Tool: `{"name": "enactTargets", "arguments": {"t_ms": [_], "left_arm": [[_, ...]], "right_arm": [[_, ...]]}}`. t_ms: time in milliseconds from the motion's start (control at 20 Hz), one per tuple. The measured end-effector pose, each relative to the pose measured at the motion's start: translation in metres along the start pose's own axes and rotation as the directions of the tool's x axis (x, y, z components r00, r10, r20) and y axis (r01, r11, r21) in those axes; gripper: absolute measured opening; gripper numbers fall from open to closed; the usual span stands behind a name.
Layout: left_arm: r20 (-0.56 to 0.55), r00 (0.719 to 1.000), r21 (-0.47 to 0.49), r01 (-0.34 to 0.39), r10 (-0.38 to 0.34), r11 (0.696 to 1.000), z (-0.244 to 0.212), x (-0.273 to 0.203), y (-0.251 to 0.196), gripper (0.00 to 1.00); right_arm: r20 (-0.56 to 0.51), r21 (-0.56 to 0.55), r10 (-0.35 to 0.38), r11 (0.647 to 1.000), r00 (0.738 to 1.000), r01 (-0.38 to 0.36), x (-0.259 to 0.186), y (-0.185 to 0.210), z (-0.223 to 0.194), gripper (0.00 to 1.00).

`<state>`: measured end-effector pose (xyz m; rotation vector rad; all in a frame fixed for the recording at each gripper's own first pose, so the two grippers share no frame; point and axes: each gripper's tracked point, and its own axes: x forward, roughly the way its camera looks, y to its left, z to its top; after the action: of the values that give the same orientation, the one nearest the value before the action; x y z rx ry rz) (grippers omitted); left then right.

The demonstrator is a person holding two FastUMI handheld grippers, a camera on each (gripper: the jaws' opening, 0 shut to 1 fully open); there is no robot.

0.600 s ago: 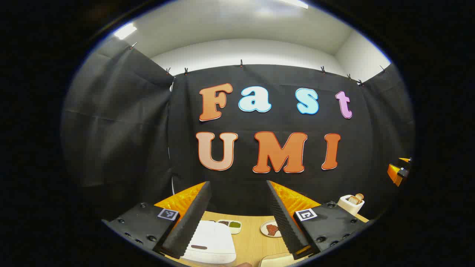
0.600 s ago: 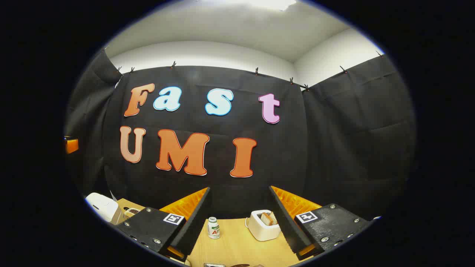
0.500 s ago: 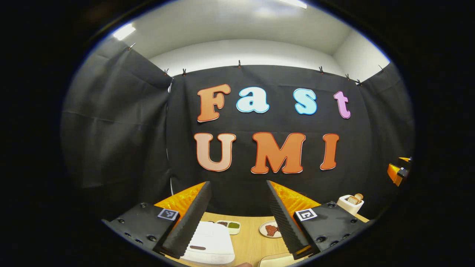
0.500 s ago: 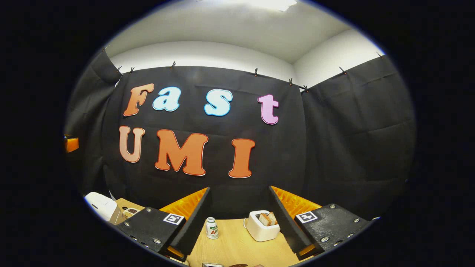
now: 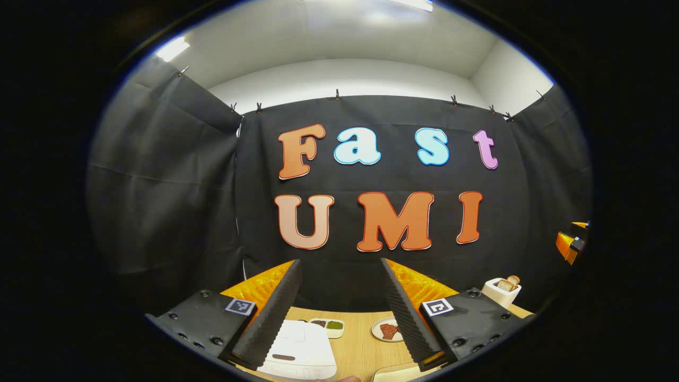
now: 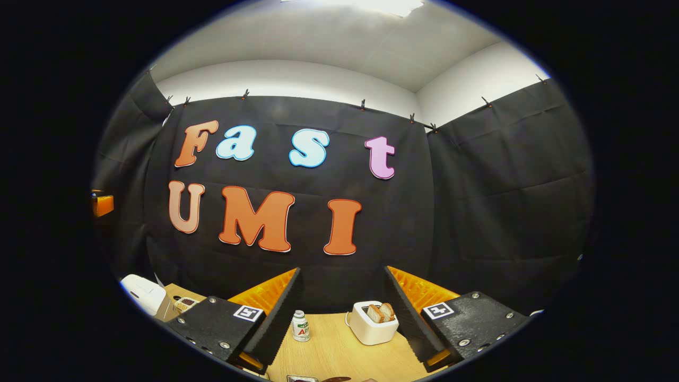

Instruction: Close the left gripper, press the button to open the rice cooker; take a wooden spoon from the chopstick holder with the right hand, scoop a spoonful of rice and pour it into the rice cooker, then put the wooden spoon back into the chopstick holder.

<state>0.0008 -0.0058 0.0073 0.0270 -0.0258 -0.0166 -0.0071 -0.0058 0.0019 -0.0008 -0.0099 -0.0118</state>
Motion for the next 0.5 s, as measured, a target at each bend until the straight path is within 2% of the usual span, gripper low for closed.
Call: {"name": "enactTargets", "arguments": {"t_ms": [500], "left_arm": [[0.018, 1.0, 0.022, -0.02, 0.02, 1.0, 0.005, -0.005, 0.014, 0.99]], "right_arm": [[0.016, 0.014, 0.018, 1.0, 1.0, -0.019, 0.001, 0.008, 0.008, 0.94]]}}
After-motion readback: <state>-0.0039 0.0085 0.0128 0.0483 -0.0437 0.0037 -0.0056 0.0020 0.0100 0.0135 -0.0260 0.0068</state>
